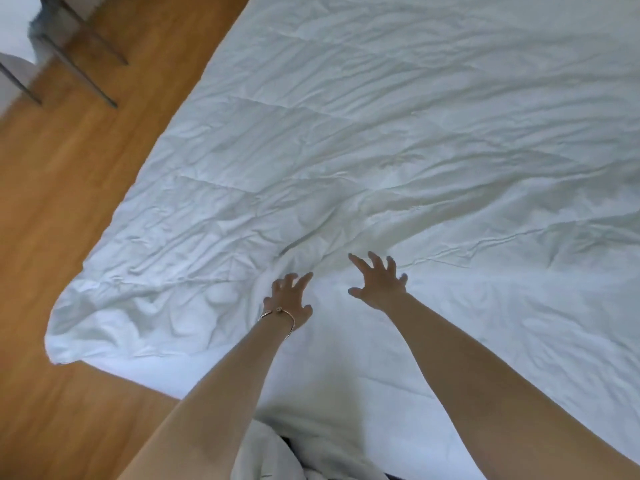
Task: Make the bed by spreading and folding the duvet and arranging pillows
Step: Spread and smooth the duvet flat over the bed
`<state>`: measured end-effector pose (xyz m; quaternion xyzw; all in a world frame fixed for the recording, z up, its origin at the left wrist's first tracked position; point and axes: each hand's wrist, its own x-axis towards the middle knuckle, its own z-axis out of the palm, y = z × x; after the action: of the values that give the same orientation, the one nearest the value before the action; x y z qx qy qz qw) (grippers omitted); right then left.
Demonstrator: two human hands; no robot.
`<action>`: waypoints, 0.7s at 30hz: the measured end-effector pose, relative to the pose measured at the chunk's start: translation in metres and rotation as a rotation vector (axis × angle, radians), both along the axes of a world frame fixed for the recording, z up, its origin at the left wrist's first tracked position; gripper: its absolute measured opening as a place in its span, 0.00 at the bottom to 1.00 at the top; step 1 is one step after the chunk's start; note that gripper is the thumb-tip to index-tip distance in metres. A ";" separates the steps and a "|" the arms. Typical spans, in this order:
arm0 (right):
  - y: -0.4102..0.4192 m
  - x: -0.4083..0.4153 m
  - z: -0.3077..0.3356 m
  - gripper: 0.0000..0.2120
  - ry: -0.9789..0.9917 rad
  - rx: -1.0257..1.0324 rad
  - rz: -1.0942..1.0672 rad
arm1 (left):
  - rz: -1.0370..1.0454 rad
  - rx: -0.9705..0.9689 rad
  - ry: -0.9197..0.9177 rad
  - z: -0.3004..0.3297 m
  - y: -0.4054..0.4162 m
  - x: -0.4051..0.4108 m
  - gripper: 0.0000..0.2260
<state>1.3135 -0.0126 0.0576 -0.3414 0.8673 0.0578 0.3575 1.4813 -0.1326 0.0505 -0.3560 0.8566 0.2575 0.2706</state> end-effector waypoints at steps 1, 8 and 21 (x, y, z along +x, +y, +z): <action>-0.002 -0.009 -0.004 0.39 0.016 0.018 0.053 | 0.036 0.004 -0.001 -0.003 0.000 -0.002 0.32; -0.013 -0.058 -0.049 0.47 0.056 0.085 0.192 | 0.050 -0.113 -0.049 -0.030 -0.020 -0.027 0.40; -0.025 -0.085 -0.080 0.52 0.219 0.009 0.331 | -0.085 -0.380 -0.200 -0.066 -0.053 -0.048 0.51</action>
<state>1.2287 -0.0381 -0.0228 -0.4696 0.8328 0.1564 0.2479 1.4328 -0.1861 -0.0159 -0.3880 0.8728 0.0432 0.2931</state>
